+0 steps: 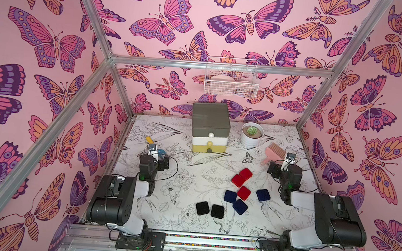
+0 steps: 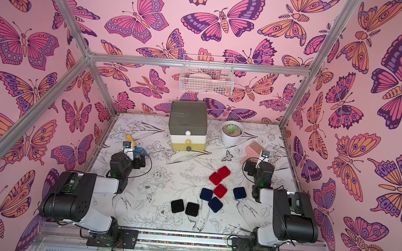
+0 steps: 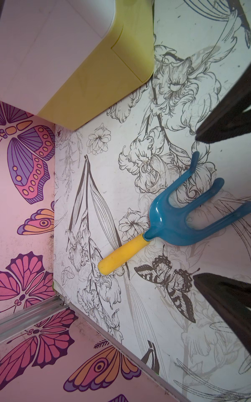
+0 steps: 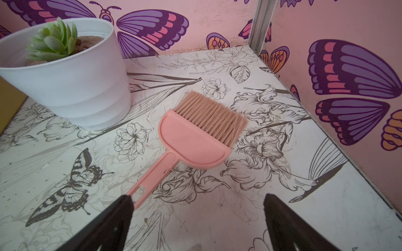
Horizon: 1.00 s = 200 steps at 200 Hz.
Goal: Place the brooch boxes into the drawer by color
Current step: Open the drawer in the storage box.
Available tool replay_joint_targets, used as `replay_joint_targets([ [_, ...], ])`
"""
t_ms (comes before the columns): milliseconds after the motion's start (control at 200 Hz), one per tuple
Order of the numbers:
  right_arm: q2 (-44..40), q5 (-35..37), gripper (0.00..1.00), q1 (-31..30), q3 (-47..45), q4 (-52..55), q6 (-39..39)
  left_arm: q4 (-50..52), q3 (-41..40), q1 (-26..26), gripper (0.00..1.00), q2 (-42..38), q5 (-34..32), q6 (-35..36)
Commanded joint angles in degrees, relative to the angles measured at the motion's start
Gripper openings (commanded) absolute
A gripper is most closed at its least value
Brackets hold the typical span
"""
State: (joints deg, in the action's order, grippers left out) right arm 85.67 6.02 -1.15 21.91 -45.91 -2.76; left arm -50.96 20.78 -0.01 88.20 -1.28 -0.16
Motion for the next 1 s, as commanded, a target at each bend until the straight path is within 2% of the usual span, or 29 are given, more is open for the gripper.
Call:
replay_joint_targets([
  [0,0.6,0.5,0.99,0.2,1.0,-0.9,-0.1,0.1,0.9,1.0,1.00,0.4,1.2,-0.2],
  [190,0.3,1.5,0.99,0.3,0.9,-2.2,-0.5,0.5,1.1,1.2,1.00,-0.1,1.1,-0.2],
  [220,-0.5,2.5,0.99,0.3,1.3,-1.2,-0.8,3.0,1.9,1.0,1.00,-1.1,-0.4,-0.6],
  [310,-7.0,3.0,0.99,0.2,5.0,12.1,-0.7,15.5,6.0,0.8,1.00,-7.0,-2.1,-0.9],
  [361,-10.6,2.7,0.99,0.0,5.2,14.0,-0.1,20.2,8.0,0.3,1.00,-10.2,-2.5,-0.4],
  [416,-14.6,3.7,0.99,-0.5,4.6,14.6,-0.2,22.9,9.2,0.0,1.00,-14.5,-2.2,-3.0],
  [461,-17.5,5.3,0.99,-0.7,5.6,17.5,-1.7,25.7,10.7,0.0,1.00,-18.9,-0.7,-6.2],
  [596,-22.4,6.7,0.99,-1.7,17.9,45.7,-6.4,40.8,18.3,-0.2,1.00,-24.5,11.0,-11.0],
  [726,-26.0,9.1,0.99,-6.7,21.9,55.6,-7.9,51.5,23.1,-2.4,1.00,-27.4,19.5,-15.7],
  [791,-27.3,10.7,0.99,-9.9,23.1,59.3,-8.5,54.7,24.5,-4.8,1.00,-28.6,23.0,-18.1],
  [861,-27.6,13.2,0.99,-13.2,24.9,63.9,-10.0,58.4,26.1,-8.8,1.00,-29.4,22.8,-20.5],
  [997,-26.6,11.6,0.99,-16.4,28.5,72.0,-13.3,64.4,30.0,-20.0,0.98,-28.0,16.8,-23.8],
])
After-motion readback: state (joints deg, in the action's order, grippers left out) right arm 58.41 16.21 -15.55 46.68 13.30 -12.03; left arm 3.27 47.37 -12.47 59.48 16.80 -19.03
